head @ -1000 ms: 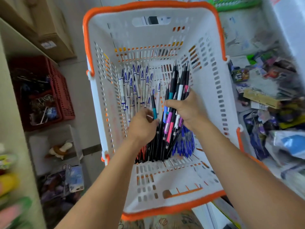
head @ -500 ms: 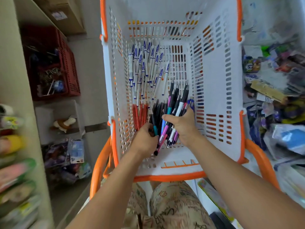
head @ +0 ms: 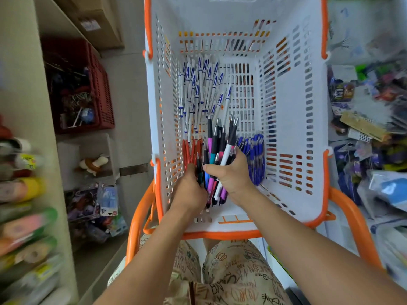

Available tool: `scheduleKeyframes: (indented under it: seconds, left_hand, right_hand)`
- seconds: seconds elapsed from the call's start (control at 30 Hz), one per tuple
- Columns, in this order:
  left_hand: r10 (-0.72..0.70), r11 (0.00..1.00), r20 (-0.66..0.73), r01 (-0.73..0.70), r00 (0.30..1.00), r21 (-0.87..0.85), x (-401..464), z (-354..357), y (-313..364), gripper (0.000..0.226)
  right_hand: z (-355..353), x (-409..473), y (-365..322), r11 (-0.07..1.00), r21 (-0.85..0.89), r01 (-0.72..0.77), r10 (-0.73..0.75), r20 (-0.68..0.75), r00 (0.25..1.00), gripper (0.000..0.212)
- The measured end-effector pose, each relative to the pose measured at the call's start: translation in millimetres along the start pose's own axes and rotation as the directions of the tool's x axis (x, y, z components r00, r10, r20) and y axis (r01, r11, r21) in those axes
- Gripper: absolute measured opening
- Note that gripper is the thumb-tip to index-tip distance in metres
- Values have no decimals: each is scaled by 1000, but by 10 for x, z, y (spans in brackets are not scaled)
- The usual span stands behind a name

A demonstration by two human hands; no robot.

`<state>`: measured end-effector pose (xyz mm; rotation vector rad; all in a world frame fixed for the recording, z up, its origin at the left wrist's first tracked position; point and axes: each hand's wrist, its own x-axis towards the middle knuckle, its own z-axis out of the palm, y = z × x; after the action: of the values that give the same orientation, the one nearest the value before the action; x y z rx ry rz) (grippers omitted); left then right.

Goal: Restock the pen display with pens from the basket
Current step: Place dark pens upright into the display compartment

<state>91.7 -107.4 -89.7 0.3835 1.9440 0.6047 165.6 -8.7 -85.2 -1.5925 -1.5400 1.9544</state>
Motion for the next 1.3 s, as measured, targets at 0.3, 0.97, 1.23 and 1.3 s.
scheduleKeyframes:
  seconds: [0.3,0.97,1.23,1.3]
  left_hand:
    - [-57,963,166,98,984,-252,-23,-79,6,56]
    - [-226,651,163,273,960,-708,210,145,235,42]
    - [-95,624,305,295,948,-723,214,127,179,34]
    - [-57,640,330,288,942,-712,223,123,182,38]
  right_hand:
    - [101,-87,83,994,-54,-92,96,59,994,40]
    - [74,-107,214,975,-164,-149,178,182,967,80]
    - [30,-227,207,899,-433,-67,156,172,973,117]
    - [-64,-254,191,783,-621,41,123,219,968,124]
